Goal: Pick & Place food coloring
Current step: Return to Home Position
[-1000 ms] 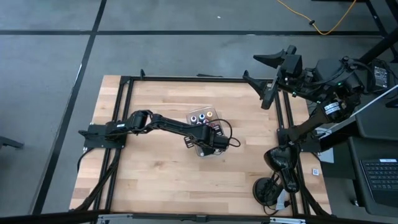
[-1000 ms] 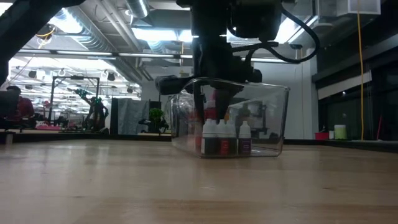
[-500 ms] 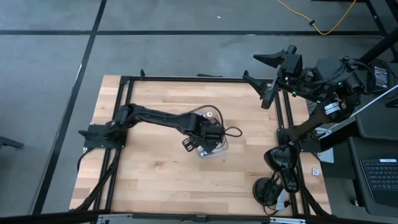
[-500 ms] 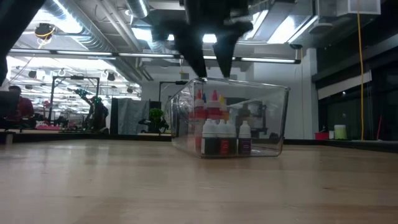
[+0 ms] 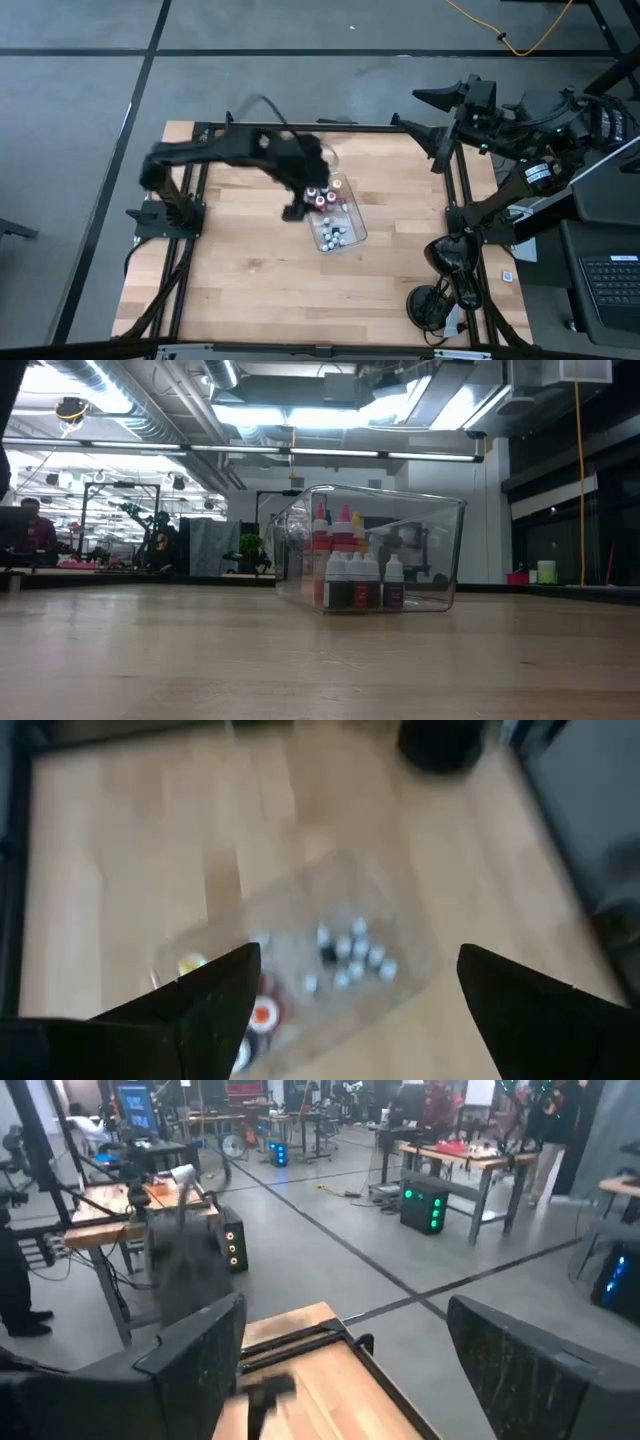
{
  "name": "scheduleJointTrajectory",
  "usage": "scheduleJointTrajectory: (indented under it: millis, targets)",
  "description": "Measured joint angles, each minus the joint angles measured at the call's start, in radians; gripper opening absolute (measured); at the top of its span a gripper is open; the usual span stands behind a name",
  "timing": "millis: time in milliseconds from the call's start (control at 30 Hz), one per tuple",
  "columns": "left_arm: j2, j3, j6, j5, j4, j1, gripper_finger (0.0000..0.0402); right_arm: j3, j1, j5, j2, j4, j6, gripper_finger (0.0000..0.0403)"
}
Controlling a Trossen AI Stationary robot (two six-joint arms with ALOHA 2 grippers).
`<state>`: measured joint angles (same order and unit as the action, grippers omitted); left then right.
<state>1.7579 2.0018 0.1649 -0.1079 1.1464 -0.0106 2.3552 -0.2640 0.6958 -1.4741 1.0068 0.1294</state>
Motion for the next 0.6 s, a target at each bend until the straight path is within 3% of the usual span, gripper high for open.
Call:
scheduleJointTrajectory:
  millis: [100, 267, 600]
  targets:
    - [-0.094, 0.0, -0.009, -0.066, -0.062, -0.055, 0.0328, -0.003, 0.0, 0.018, 0.015, 0.051, 0.036, 0.0347]
    - [-0.246, 0.0, 0.001, -0.093, -0.182, -0.148, 0.0327, -0.019, 0.0, 0.104, 0.039, 0.168, 0.104, 0.0347]
    - [-0.478, 0.0, -0.045, -0.023, -0.242, -0.311, 0.0326, -0.019, 0.0, 0.216, 0.105, 0.435, 0.244, 0.0347]
